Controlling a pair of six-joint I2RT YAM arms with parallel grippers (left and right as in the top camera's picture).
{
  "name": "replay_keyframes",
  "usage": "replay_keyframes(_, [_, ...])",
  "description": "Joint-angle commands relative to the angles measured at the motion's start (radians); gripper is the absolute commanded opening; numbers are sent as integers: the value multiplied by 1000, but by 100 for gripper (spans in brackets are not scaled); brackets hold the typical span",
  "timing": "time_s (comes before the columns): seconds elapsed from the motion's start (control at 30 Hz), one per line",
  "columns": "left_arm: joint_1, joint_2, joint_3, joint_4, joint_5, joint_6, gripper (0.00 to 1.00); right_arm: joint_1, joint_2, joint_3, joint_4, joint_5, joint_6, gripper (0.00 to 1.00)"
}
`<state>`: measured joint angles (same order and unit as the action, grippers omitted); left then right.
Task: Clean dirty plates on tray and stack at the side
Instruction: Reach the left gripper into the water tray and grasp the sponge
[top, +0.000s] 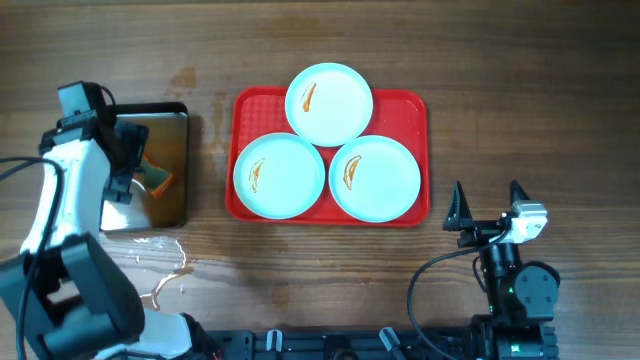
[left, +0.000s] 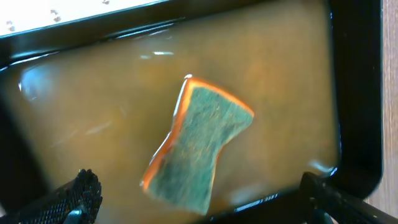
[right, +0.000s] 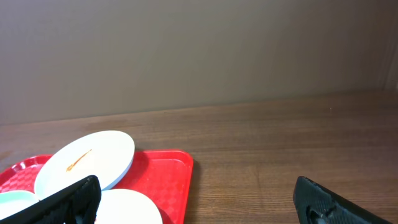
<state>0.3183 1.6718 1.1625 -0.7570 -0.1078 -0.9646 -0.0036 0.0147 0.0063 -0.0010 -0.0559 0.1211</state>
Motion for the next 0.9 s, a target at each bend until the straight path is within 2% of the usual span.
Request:
replay_keyframes(0.0, [4,37,14,52,-13,-17,100,-5,-7,-1,2,-8,-15,100])
replay_keyframes(0.07, [2,55,14,74,-13,-16,99,-5,-7,-1,2,-8,-15,100])
replay_keyframes(0.1, [0,76,14,86,-9,-16,89,-5,-7,-1,2,-8,-15,100])
replay_keyframes(0.17, [-5,98,13,88,-5,-16,90,-5,-7,-1,2,-8,-15,100])
replay_keyframes(0.2, [-7,109,13,88,-6,-16,100,-5,-7,-1,2,-8,-15,100])
replay_keyframes(0.33, [-10,154,13,88,-6,-16,95,-5,-7,-1,2,-8,-15,100])
replay_keyframes(0.4, [-10,173,13,85,-6,-16,98,-5,-7,-1,2,-8,-15,100])
replay_keyframes(0.67, [-32,244,13,94,13,-16,94,-5,-7,-1,2,-8,-15,100])
replay_keyframes(0.73, [-37,250,13,97,13,-16,88,-5,-7,-1,2,-8,-15,100])
replay_keyframes(0.8, [-39,251,13,97,12,-16,75,-5,-7,-1,2,-8,-15,100])
replay_keyframes(0.87, [-39,252,13,95,12,-15,58,-5,-7,-1,2,-8,-15,100])
